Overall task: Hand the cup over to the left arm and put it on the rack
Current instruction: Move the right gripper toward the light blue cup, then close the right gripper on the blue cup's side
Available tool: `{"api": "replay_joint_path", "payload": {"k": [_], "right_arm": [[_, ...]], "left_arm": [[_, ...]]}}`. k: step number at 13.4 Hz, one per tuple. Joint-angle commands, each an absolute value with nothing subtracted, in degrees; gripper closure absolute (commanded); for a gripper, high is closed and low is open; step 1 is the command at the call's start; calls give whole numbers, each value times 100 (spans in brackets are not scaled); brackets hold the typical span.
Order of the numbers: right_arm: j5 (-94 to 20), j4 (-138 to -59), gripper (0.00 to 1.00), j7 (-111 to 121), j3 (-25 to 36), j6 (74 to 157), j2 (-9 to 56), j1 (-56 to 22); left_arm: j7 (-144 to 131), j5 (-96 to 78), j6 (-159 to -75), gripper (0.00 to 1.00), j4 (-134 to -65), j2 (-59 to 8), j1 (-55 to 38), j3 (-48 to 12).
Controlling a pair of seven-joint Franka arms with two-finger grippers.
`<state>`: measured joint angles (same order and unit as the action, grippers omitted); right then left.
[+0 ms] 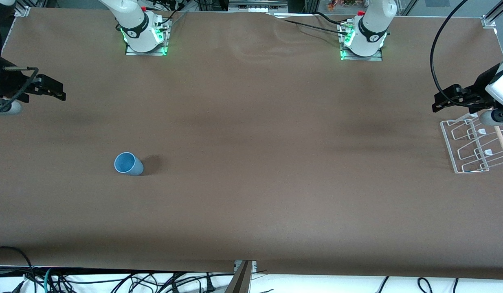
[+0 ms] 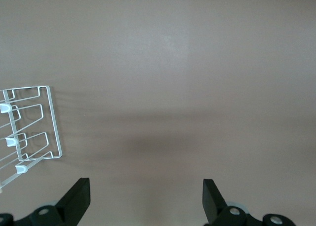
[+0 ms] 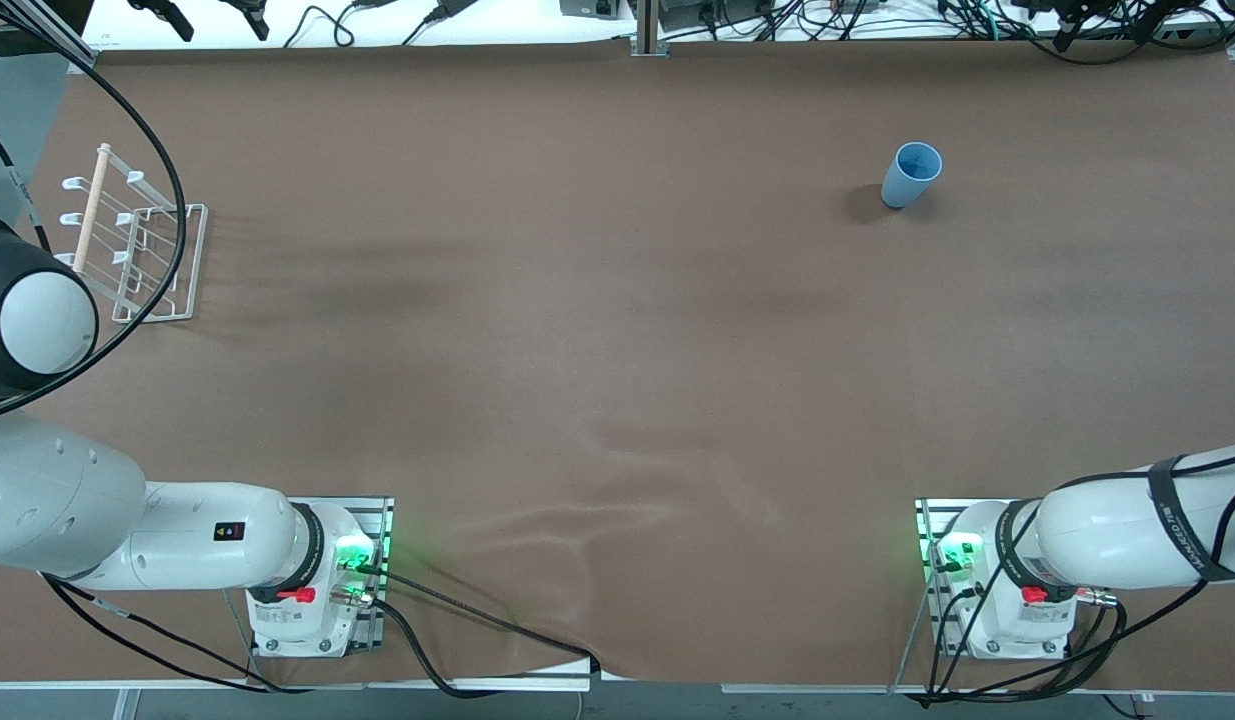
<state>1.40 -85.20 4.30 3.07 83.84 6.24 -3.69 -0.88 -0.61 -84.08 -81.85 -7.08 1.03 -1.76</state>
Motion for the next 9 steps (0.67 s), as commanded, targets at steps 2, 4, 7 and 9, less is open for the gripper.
{"api": "replay_joint_path", "payload": {"k": [2, 4, 7, 9], "right_arm": [[246, -8866, 0, 360, 264, 8901, 1018, -299], [237, -9174, 0, 378, 264, 9419, 1203, -273], [193, -9543, 0, 369, 255, 10288, 1774, -290], [176, -10017, 0, 369, 255, 11088, 1933, -264]], "left_arm": [[-132, -141, -8341, 0, -8104, -686, 105, -185], [-132, -141, -8350, 0, -8104, -686, 105, -176], [-132, -132, -8350, 0, -8104, -686, 105, -176], [-132, -132, -8350, 0, -8104, -686, 105, -167]]}}
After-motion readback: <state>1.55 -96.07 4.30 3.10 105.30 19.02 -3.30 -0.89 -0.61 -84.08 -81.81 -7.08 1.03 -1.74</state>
